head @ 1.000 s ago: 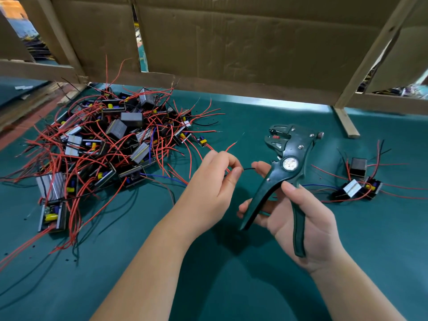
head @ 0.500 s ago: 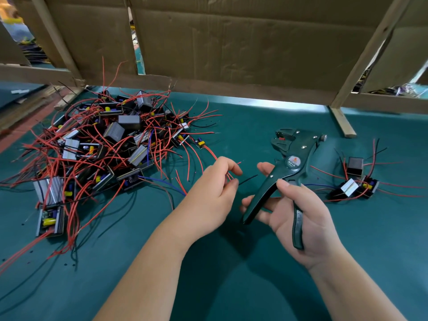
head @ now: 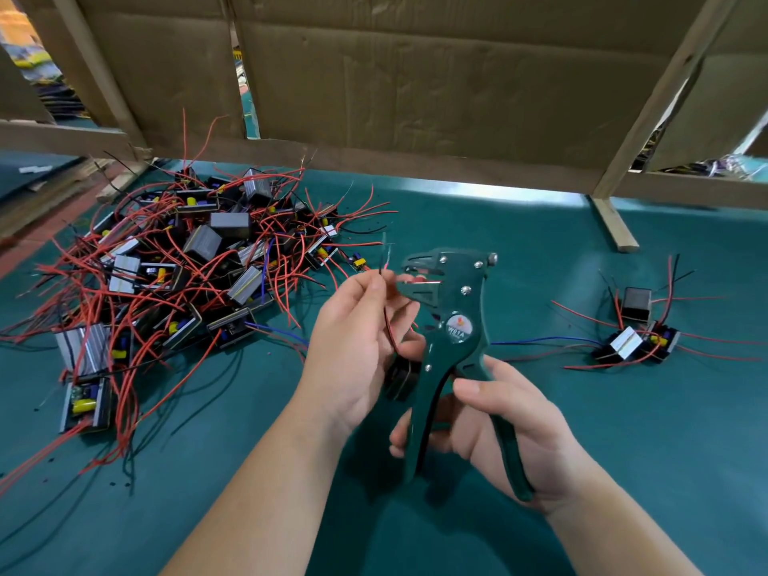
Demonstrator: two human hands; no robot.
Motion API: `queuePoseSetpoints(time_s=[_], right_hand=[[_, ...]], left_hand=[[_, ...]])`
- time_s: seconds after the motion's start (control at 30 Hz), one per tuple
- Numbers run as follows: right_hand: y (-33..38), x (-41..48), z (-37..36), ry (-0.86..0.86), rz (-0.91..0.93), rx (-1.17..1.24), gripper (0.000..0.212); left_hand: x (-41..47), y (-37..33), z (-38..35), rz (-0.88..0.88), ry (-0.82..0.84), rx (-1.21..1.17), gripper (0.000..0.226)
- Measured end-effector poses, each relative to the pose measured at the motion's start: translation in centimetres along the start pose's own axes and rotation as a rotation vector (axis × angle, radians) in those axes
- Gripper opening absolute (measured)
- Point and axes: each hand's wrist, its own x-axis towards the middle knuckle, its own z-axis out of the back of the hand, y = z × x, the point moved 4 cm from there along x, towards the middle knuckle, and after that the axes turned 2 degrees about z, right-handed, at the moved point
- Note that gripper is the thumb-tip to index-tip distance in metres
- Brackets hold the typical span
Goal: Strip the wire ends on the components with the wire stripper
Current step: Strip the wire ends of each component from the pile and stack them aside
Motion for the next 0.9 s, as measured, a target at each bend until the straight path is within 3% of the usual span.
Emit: queuePoseSetpoints(time_s=[0.13,0.27,0.43,0.6,0.73,0.9], right_hand=[[-0.5,-0.3,-0.2,0.011,-0.046,-0.063,0.073],[-0.5,-0.3,-0.3,-0.004,-0.061,-0.069,0.063],[-0.9,-0.8,-0.3,0.067,-0.139,-0.037,0.069],[0.1,-1.1,-1.0,0.231,-0.152,0.038,0.064],[0.5,-1.3,-0.7,0.239,-0.156,0.078,0.068],[1.3,-1.9,0.4,0.196,-0.219,0.002,0.068]], left_hand=[[-0.2,0.1,-0.1,0.073,-0.039,-0.168,0.024],[-0.1,-0.2,0.1,0.082,-0.031,-0.232,0.060],[0.4,-0.8,1.7,-0.044,-0.117,0.070,0.026],[1.3,-1.6,3.3,-0.104,-0.224,0.314,0.031],[1.7,-2.3,4.8,-0.259,-0.356,0.489,0.031],[2.2,-3.6,7.3,-0.342,-0.569,0.353,0.028]])
